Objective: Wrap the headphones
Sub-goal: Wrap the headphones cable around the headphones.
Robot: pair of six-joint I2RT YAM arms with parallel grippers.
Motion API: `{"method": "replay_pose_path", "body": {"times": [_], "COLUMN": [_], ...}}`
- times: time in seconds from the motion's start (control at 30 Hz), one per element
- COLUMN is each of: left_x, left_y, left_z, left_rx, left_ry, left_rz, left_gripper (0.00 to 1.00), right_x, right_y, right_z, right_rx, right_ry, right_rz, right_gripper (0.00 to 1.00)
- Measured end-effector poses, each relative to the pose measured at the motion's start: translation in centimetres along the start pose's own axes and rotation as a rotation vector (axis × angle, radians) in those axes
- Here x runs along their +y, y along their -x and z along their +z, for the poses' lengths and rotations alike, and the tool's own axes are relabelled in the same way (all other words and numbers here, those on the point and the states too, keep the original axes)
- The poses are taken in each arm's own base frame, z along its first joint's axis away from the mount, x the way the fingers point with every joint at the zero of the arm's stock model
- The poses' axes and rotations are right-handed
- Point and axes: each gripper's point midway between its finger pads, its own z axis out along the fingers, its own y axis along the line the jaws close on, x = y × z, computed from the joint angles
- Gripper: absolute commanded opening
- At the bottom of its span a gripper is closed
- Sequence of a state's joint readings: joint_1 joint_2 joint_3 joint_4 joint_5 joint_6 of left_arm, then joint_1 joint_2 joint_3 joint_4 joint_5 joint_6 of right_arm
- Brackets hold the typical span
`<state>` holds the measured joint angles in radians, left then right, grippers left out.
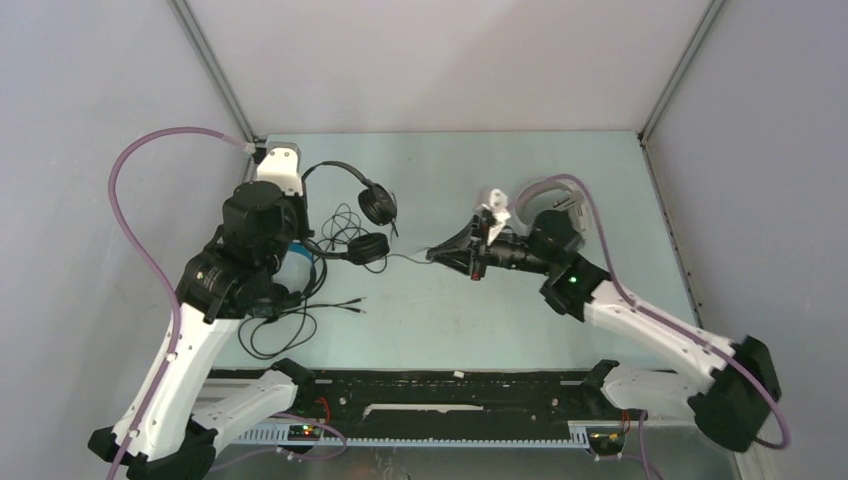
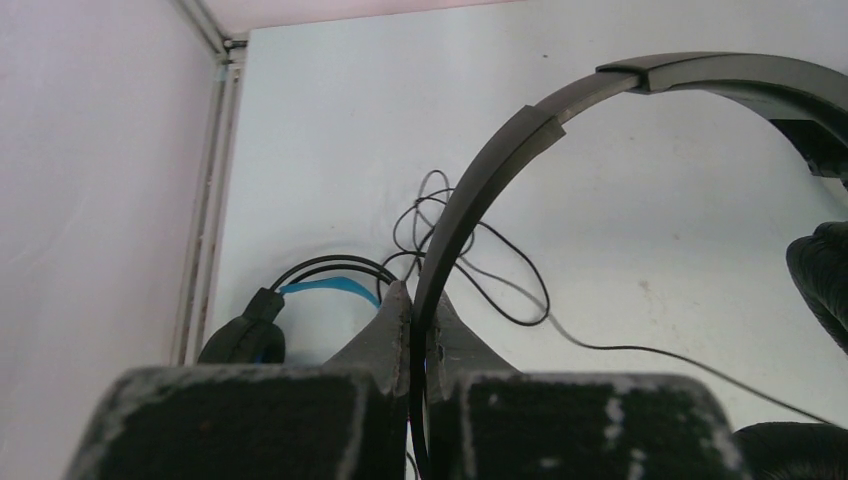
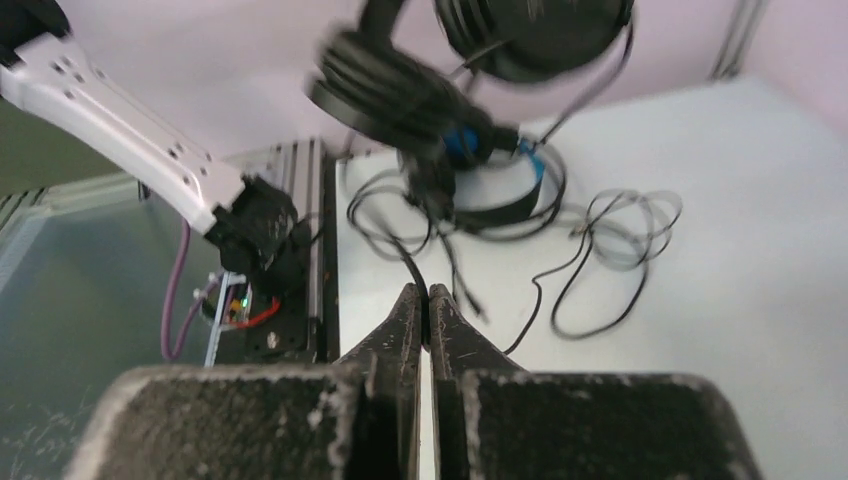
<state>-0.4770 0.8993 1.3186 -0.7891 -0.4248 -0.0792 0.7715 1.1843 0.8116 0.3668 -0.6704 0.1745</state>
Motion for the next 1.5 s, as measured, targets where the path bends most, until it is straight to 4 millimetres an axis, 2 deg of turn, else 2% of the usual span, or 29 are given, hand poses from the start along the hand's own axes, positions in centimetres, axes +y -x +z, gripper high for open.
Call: {"method": "replay_pose_path", "body": {"times": [0.13,0.23,0.3,0.37,0.47,0.53,0.6,0.7,0.83,0.97,1.13,1.3,1.5], "left_x": [1.0,1.3,1.5,1.4,1.0,0.7,0.6,0.4,-0.4,-1.3,-2.1,-2.8,-3.3], "left_y": [0.0,0.1,0.1,0.1,0.2,0.2,0.3,0.2,0.2,0.2,0.7,1.5,2.2], "left_z": [0.1,0.0,0.0,-0.1,-0.2,-0.3,-0.4,-0.3,-0.4,-0.5,-0.7,-1.1,-1.5], "left_rx": [-0.001,-0.003,-0.004,-0.006,-0.011,-0.013,-0.014,-0.012,-0.009,-0.006,-0.012,-0.033,-0.051], "left_ry": [0.049,0.06,0.064,0.057,0.03,0.014,0.003,-0.008,-0.048,-0.098,-0.14,-0.184,-0.213], "left_rz": [-0.005,-0.01,-0.015,-0.024,-0.038,-0.043,-0.047,-0.048,-0.059,-0.076,-0.098,-0.125,-0.143], "left_gripper": [0.0,0.0,0.0,0.0,0.0,0.0,0.0,0.0,0.0,0.0,0.0,0.0,0.0], "right_x": [1.5,0.6,-1.2,-3.1,-6.3,-7.7,-8.3,-7.8,-5.7,-2.3,1.3,1.4,0.1], "right_y": [5.6,7.8,7.6,6.7,3.7,1.6,0.8,1.1,2.3,2.1,0.3,-0.8,-2.3], "right_z": [-2.6,-4.3,-5.0,-5.4,-5.4,-5.7,-6.2,-6.4,-5.9,-3.5,0.1,1.8,3.2], "right_rx": [-0.147,-0.228,-0.24,-0.235,-0.177,-0.131,-0.108,-0.108,-0.119,-0.109,-0.096,-0.1,-0.086], "right_ry": [-0.059,-0.148,-0.225,-0.297,-0.397,-0.44,-0.462,-0.448,-0.33,-0.139,0.044,0.073,0.02], "right_rz": [-0.102,-0.131,-0.107,-0.066,0.031,0.086,0.112,0.088,-0.011,-0.12,-0.198,-0.201,-0.168], "right_gripper": [0.0,0.0,0.02,0.2,0.46,0.57,0.63,0.7,0.76,0.8,0.79,0.78,0.77]}}
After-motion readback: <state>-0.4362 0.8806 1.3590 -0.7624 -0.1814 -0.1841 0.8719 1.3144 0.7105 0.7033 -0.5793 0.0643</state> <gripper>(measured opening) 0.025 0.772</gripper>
